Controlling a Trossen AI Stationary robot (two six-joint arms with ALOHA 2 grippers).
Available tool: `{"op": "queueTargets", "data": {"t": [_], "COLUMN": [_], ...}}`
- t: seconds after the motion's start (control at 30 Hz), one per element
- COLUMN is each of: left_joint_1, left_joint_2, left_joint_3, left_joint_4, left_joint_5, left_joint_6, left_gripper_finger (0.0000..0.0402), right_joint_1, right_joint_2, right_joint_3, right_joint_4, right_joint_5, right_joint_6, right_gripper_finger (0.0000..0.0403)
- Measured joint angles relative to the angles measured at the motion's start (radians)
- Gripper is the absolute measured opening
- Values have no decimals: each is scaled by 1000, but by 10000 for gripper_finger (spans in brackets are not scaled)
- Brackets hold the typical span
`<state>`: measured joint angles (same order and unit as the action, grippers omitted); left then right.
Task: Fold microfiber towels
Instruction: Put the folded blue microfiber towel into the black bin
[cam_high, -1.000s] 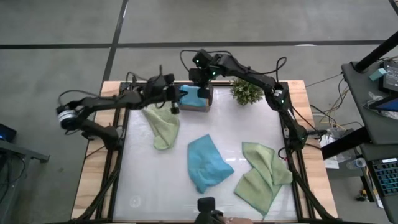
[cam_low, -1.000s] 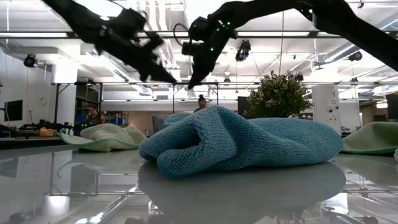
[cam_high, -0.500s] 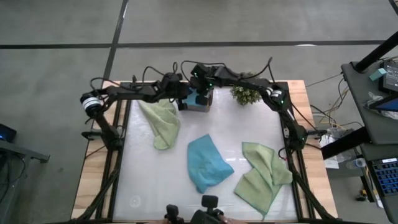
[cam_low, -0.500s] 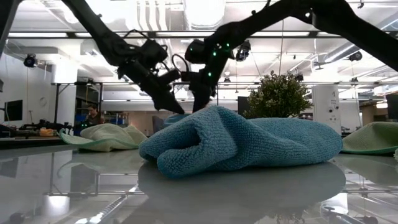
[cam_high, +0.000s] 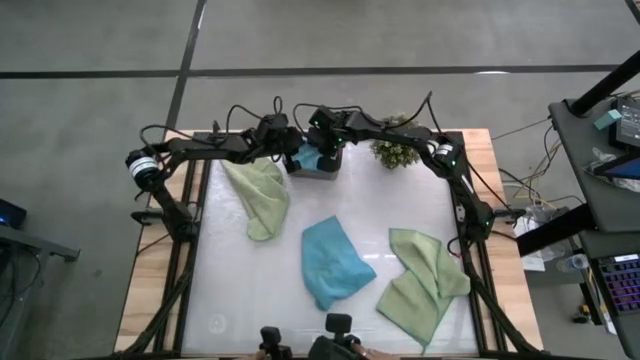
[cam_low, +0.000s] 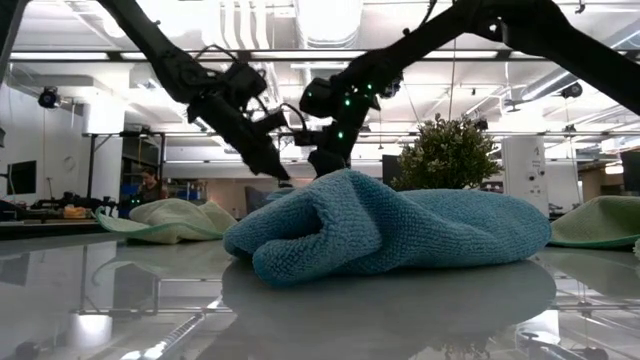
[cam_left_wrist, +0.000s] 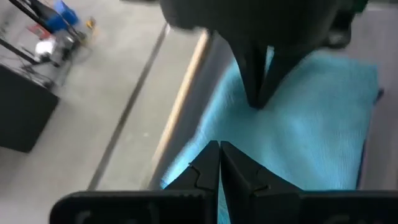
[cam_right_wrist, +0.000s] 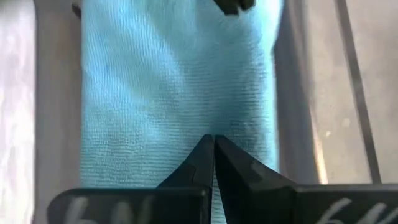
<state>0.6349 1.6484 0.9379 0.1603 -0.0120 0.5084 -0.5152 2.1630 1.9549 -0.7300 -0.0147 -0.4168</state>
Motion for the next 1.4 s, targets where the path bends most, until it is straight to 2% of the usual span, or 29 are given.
{"op": "queueTargets", "data": {"t": [0.27, 0.7, 0.83, 1.07, 1.17, 1.4], "left_joint_1": [39, 46, 46, 46, 46, 46], "left_joint_2": [37, 134, 118, 27, 6, 62], "left_joint_3": [7, 30, 28, 23, 22, 21], "left_joint_4": [-15, -14, -36, -76, -73, -58], "left_joint_5": [3, 7, 5, -22, -23, -21], "left_joint_6": [-30, -58, -65, -74, -77, -83], "left_gripper_finger": [0, 0, 0, 0, 0, 0], "right_joint_1": [-7, -15, -18, -16, -16, -22], "right_joint_2": [-4, -2, -5, -17, -18, 9], "right_joint_3": [56, -119, -122, -29, -30, -64], "right_joint_4": [12, 259, 234, 87, 87, 117], "right_joint_5": [0, -1, 14, 15, 15, 15], "right_joint_6": [-4, 5, 4, -21, -26, -34], "right_gripper_finger": [8, 8, 8, 8, 8, 8]}}
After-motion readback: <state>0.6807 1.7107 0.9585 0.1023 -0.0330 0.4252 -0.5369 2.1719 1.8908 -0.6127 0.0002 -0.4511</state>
